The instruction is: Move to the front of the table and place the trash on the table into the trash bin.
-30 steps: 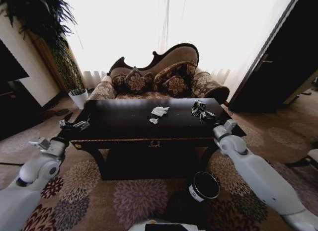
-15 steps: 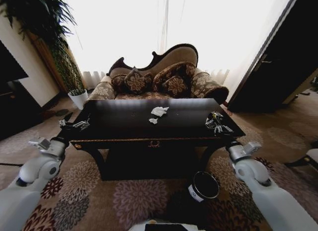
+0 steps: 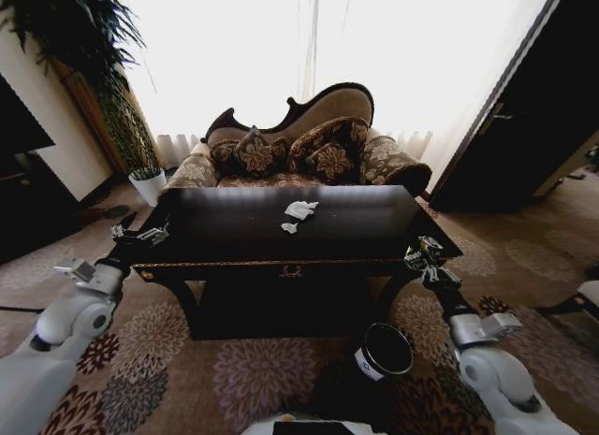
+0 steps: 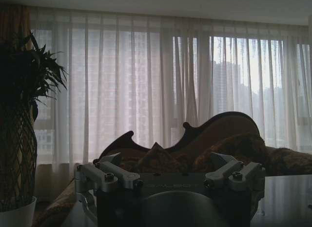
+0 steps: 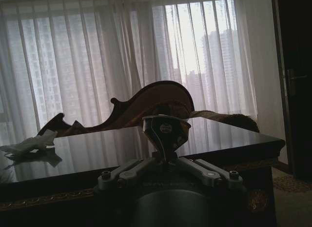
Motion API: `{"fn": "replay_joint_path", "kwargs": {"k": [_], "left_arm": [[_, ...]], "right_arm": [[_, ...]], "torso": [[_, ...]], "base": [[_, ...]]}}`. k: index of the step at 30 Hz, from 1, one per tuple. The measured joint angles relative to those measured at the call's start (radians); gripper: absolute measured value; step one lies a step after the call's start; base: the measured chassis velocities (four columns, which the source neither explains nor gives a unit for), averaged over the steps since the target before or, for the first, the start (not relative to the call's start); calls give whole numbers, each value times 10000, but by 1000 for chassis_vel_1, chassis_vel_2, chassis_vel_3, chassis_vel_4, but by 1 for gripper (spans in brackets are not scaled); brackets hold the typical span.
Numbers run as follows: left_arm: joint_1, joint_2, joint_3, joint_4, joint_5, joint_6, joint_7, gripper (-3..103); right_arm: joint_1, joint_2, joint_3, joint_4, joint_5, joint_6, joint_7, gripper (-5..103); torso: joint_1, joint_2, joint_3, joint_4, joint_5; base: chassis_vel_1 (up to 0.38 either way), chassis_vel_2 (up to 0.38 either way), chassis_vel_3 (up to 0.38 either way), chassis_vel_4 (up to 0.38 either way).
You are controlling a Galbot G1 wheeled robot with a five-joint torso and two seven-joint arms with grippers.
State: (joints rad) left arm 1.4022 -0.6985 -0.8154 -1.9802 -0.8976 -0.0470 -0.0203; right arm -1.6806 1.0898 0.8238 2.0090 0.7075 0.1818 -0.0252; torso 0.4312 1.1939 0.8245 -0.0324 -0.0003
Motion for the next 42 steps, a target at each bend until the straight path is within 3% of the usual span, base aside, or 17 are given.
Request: {"fn": "replay_joint_path", "kwargs": {"k": [10, 17, 29, 34, 42], "left_arm": [[0, 1, 0, 0, 0, 0, -1, 100], [0, 0, 0, 0, 0, 0, -1, 100], [0, 0, 0, 0, 0, 0, 0, 100], [0, 0, 0, 0, 0, 0, 0, 100], [0, 0, 0, -1, 0, 0, 0, 100]], "right_arm": [[446, 939, -696, -1910, 225, 756, 48, 0], [1348, 1376, -1162, -4395, -157, 1241, 61, 0], [3106, 1460, -1640, -8596, -327, 1928, -125, 0], [3584, 1436, -1769, -9433, -232, 1930, -122, 0], [5027, 940, -2169, -12226, -818, 2248, -589, 0]], "torso": [[1, 0, 1, 1, 2], [2, 0, 1, 2, 3], [2, 0, 1, 0, 4], [2, 0, 2, 1, 5], [2, 0, 2, 0, 3]], "base": [[0, 0, 0, 0], [0, 0, 0, 0], [0, 0, 0, 0], [0, 0, 0, 0], [0, 0, 0, 0]]}}
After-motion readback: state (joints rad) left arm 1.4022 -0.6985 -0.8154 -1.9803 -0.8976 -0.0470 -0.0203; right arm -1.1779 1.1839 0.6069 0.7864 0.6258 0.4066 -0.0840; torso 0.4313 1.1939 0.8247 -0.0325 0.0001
